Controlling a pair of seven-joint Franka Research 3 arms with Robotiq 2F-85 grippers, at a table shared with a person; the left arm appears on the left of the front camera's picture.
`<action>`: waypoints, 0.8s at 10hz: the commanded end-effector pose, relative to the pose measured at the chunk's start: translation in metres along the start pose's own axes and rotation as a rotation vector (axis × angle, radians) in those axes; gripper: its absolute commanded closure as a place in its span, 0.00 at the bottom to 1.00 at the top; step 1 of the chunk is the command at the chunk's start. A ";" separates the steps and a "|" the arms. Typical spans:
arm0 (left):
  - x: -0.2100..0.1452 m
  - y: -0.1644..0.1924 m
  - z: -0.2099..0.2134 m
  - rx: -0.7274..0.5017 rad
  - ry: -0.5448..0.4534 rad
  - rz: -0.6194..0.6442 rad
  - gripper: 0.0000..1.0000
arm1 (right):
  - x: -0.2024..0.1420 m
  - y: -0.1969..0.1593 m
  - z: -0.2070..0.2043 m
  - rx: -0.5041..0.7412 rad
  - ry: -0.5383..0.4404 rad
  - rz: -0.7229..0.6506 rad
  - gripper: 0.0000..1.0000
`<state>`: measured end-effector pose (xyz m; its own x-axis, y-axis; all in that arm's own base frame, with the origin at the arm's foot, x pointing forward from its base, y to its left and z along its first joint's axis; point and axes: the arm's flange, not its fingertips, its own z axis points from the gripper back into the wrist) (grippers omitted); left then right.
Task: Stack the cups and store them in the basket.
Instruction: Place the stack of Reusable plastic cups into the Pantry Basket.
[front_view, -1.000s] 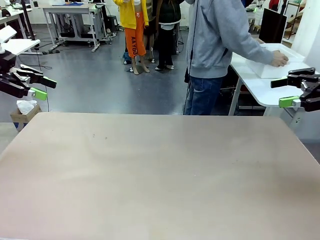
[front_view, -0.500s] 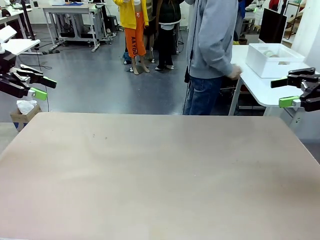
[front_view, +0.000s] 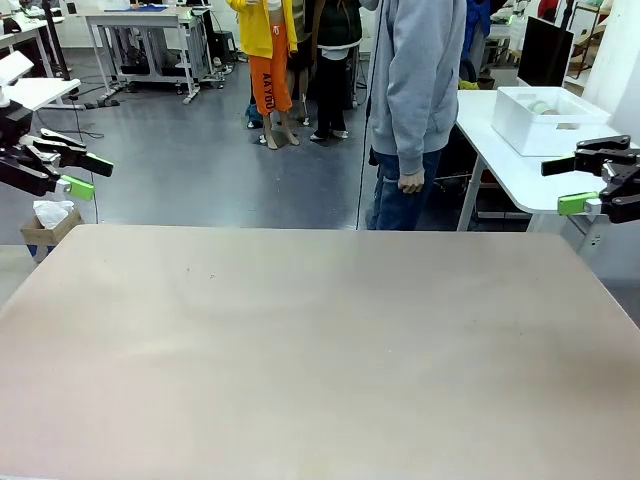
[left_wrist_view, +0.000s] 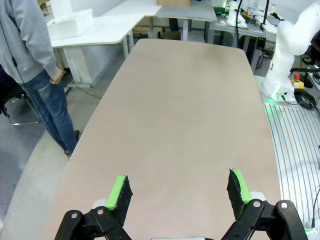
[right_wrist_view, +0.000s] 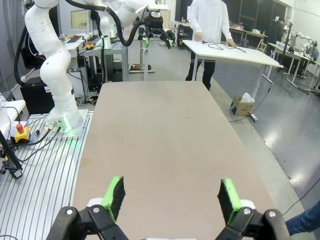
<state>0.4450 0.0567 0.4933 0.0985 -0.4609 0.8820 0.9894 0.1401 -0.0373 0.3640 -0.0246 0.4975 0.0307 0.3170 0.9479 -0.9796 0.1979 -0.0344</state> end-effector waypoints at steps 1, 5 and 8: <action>0.001 -0.002 0.001 -0.007 0.005 -0.006 0.00 | 0.005 -0.004 0.000 -0.010 -0.008 -0.015 0.00; 0.001 -0.002 0.001 -0.007 0.005 -0.006 0.00 | 0.005 -0.004 0.000 -0.010 -0.008 -0.015 0.00; 0.001 -0.002 0.001 -0.007 0.005 -0.006 0.00 | 0.005 -0.004 0.000 -0.010 -0.008 -0.015 0.00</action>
<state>0.4450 0.0567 0.4933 0.0985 -0.4609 0.8820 0.9894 0.1401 -0.0373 0.3640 -0.0246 0.4975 0.0307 0.3170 0.9479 -0.9796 0.1979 -0.0344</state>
